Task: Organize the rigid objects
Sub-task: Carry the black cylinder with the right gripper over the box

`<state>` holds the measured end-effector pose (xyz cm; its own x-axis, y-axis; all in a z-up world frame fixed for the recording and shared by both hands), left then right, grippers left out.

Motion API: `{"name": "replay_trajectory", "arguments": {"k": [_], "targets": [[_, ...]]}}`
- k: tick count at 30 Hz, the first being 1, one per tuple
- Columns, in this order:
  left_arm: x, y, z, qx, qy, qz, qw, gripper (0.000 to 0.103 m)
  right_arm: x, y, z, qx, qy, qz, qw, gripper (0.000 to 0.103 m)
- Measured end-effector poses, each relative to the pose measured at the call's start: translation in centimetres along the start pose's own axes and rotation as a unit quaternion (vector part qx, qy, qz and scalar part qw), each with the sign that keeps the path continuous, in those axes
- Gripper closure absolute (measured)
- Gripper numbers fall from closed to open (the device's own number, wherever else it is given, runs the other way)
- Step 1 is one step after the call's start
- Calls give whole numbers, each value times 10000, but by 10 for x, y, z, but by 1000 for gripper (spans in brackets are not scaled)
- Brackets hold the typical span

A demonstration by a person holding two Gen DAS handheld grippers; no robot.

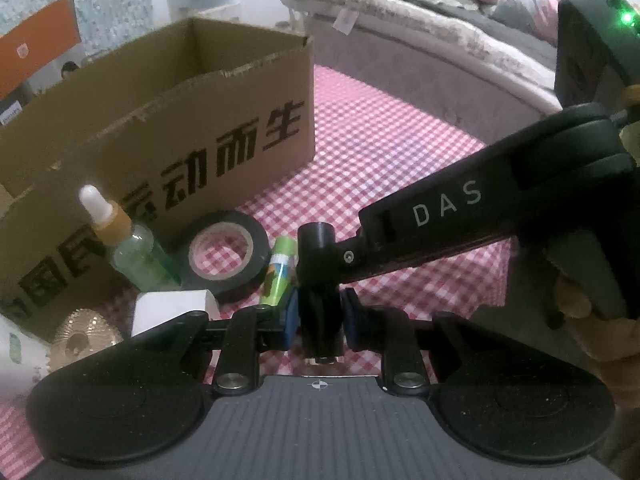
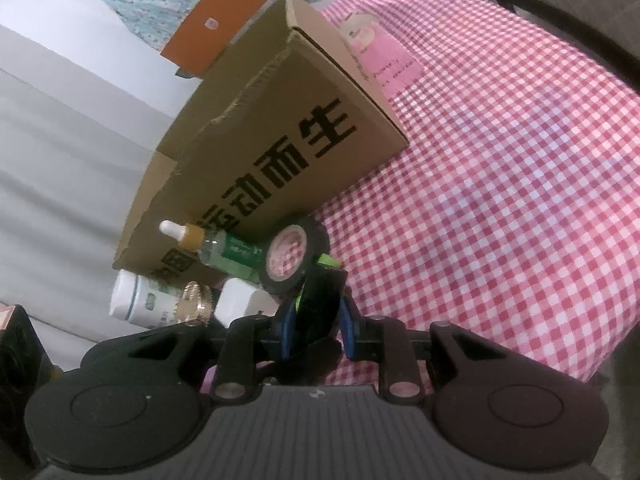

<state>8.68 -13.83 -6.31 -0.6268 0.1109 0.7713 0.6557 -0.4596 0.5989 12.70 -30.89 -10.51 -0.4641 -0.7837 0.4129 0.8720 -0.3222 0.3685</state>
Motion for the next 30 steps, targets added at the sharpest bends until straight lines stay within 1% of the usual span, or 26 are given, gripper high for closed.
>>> {"name": "replay_trajectory", "arguments": {"k": [4, 9, 14, 19, 22, 25, 27, 30], "targets": [[20, 2, 2, -3, 81, -256, 9996, 82, 9, 0, 18, 187, 88, -64, 9998, 77], [49, 9, 15, 106, 290, -662, 9973, 82, 19, 5, 54, 682, 193, -170, 9973, 77], [77, 18, 41, 335, 548, -990, 9930, 82, 18, 17, 96, 1244, 370, -171, 9914, 77], [95, 35, 74, 575, 838, -1208, 9875, 82, 4, 36, 142, 1780, 614, -50, 9821, 77], [96, 45, 94, 748, 993, -1225, 9847, 82, -13, 51, 164, 2025, 742, 85, 9764, 77], [89, 53, 118, 934, 1093, -1112, 9833, 82, -36, 67, 181, 2193, 844, 291, 9716, 77], [77, 59, 137, 1153, 1040, -930, 9835, 82, -56, 80, 186, 2199, 883, 478, 9703, 77], [51, 67, 164, 1467, 921, -510, 9836, 82, -89, 96, 186, 2083, 849, 837, 9708, 77]]}}
Point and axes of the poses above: each gripper's, at about its wrist camera, not at the fingertips, and x roughly against the way its jaws point, z to its left, y to its top, the point moved 3 cm from there along -x, roughly the way its jaws point, and after that the axes turned 14 degrees about y, right-handed, at the moved point
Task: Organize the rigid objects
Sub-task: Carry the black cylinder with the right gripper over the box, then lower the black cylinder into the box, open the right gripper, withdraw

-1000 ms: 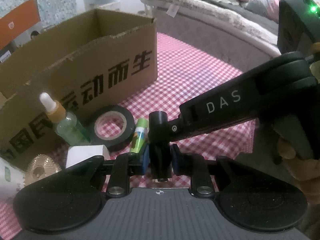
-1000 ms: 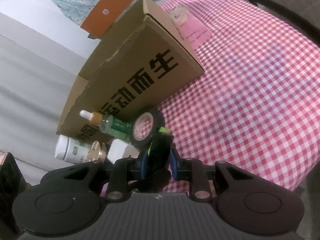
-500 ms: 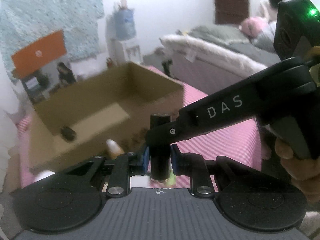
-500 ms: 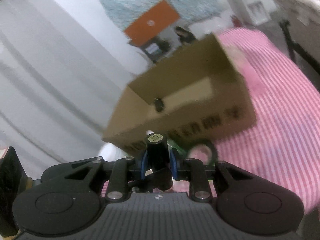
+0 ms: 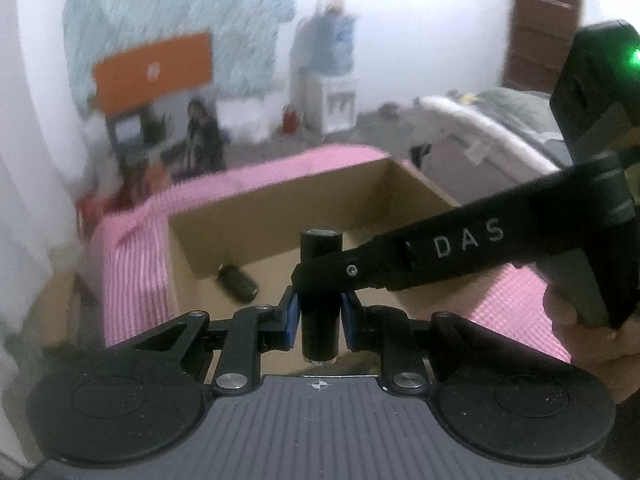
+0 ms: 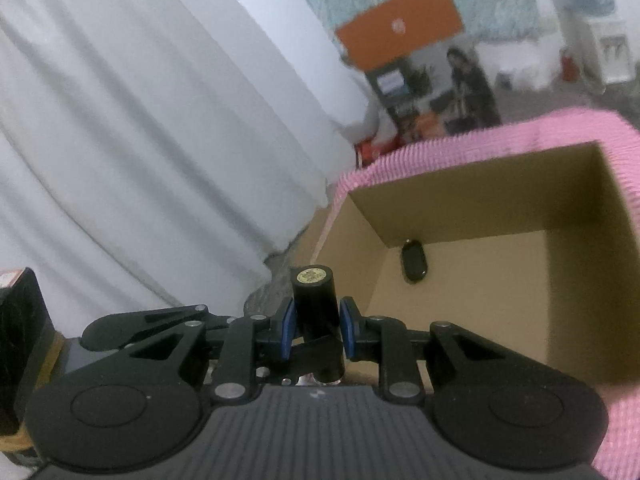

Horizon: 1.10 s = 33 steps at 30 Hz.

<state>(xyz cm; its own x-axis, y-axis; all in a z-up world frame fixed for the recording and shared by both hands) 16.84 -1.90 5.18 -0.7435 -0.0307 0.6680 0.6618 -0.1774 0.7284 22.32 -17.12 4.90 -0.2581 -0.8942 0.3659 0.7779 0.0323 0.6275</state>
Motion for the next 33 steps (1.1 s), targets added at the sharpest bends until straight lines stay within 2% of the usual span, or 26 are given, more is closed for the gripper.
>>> {"name": "replay_trajectory", "arguments": {"k": [5, 15, 20, 23, 26, 33], "targets": [[-50, 7, 22, 150, 190, 644, 9976, 82, -56, 28, -33, -441, 33, 604, 9972, 77], [-110, 10, 38, 24, 686, 1414, 9876, 82, -122, 49, -93, -1286, 154, 1451, 9809, 77], [-115, 12, 32, -233, 916, 1468, 9846, 80, -138, 51, -112, -1459, 102, 1633, 9757, 77], [-115, 14, 32, -223, 921, 1483, 9844, 78, -145, 49, -121, -1622, 142, 1740, 9712, 77], [-114, 16, 32, -206, 932, 1471, 9845, 74, -153, 46, -127, -1728, 155, 1870, 9669, 78], [-101, 22, 31, -189, 877, 1246, 9881, 62, -157, 43, -129, -1729, 106, 1901, 9664, 77]]}}
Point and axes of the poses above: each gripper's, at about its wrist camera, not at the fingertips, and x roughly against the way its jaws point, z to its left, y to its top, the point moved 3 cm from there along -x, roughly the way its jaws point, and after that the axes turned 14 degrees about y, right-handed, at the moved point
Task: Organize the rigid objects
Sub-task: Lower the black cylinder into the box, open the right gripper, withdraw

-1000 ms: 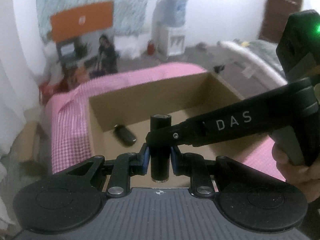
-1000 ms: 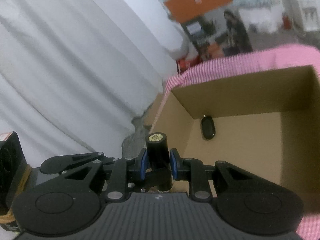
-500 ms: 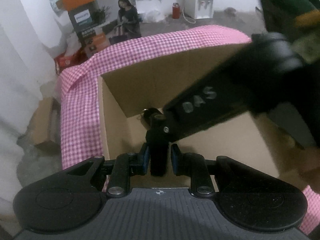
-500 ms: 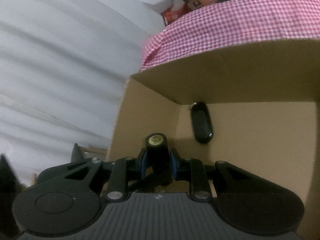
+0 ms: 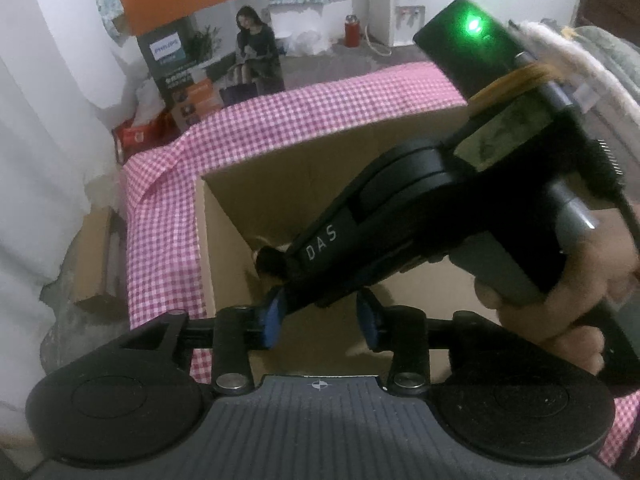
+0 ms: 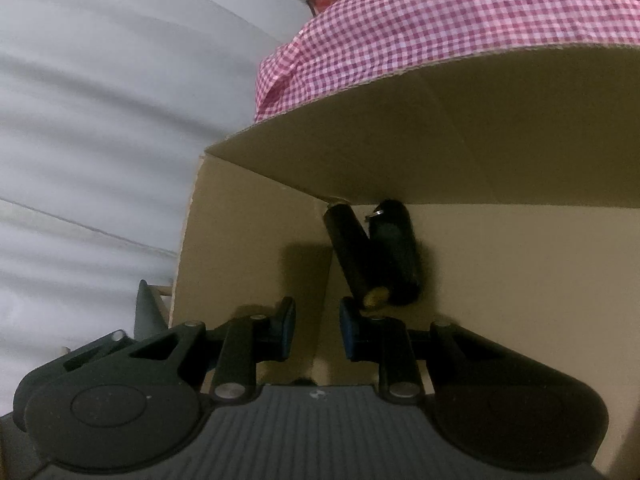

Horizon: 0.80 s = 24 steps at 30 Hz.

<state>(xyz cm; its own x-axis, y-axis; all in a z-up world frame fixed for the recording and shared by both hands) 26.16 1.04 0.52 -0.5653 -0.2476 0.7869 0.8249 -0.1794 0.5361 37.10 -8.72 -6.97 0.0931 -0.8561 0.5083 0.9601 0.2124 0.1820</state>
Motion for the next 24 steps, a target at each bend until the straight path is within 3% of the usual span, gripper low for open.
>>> {"name": "replay_trajectory", "arguments": {"k": [7, 14, 18, 21, 23, 24], "targets": [[23, -2, 8, 98, -45, -305, 9995, 50, 17, 0, 9, -31, 43, -159, 9999, 76], [47, -10, 15, 226, -80, -527, 9983, 45, 49, -11, 28, 155, 29, -477, 9987, 76], [68, -20, 19, 294, -147, -769, 9965, 34, 76, -30, 49, 431, 106, -716, 9964, 75], [88, -30, 19, 318, -244, -967, 9945, 26, 101, -54, 70, 790, 54, -960, 9922, 61], [101, -40, 17, 315, -329, -1114, 9927, 19, 120, -76, 84, 1126, -37, -1208, 9863, 38], [107, -45, 16, 309, -362, -1181, 9919, 14, 128, -87, 91, 1297, -99, -1330, 9825, 37]]}}
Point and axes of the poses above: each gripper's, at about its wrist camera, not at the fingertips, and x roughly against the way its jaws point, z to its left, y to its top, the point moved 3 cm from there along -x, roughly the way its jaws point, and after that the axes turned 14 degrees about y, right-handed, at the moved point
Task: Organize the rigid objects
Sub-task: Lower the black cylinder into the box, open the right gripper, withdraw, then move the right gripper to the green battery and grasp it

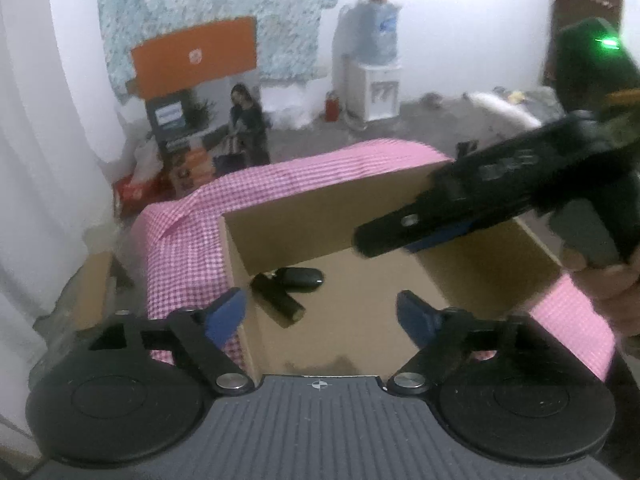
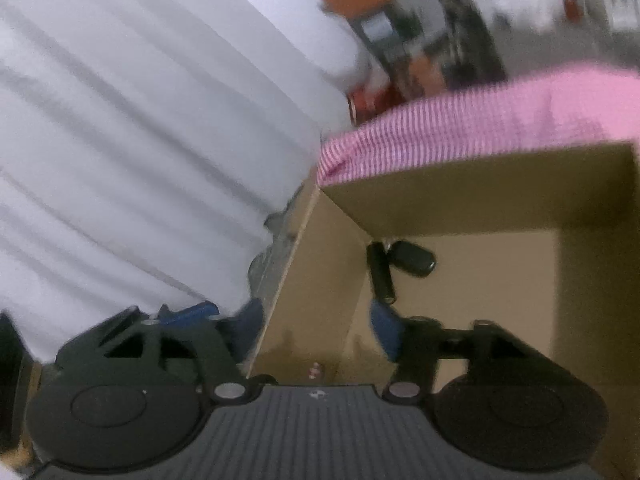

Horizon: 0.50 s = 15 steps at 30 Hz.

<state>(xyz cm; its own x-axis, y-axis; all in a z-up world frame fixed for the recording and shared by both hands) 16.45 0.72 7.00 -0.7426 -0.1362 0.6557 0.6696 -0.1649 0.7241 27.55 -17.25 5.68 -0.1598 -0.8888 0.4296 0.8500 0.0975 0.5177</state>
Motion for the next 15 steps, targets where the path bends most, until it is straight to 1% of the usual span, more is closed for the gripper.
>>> {"name": "replay_trajectory", "arguments": {"k": [5, 8, 11, 15], "targets": [[25, -21, -15, -135, -207, -196, 9995, 7, 52, -42, 30, 567, -388, -511, 9963, 26], [35, -37, -25, -266, -320, -285, 9987, 5, 74, -72, 39, 782, -641, -746, 9921, 25], [39, -54, -38, -339, -430, -261, 9982, 4, 87, -104, 44, 972, -902, -924, 9869, 25], [37, -77, -64, -544, -591, -289, 9964, 4, 93, -144, 38, 1033, -1256, -1118, 9803, 25]]}}
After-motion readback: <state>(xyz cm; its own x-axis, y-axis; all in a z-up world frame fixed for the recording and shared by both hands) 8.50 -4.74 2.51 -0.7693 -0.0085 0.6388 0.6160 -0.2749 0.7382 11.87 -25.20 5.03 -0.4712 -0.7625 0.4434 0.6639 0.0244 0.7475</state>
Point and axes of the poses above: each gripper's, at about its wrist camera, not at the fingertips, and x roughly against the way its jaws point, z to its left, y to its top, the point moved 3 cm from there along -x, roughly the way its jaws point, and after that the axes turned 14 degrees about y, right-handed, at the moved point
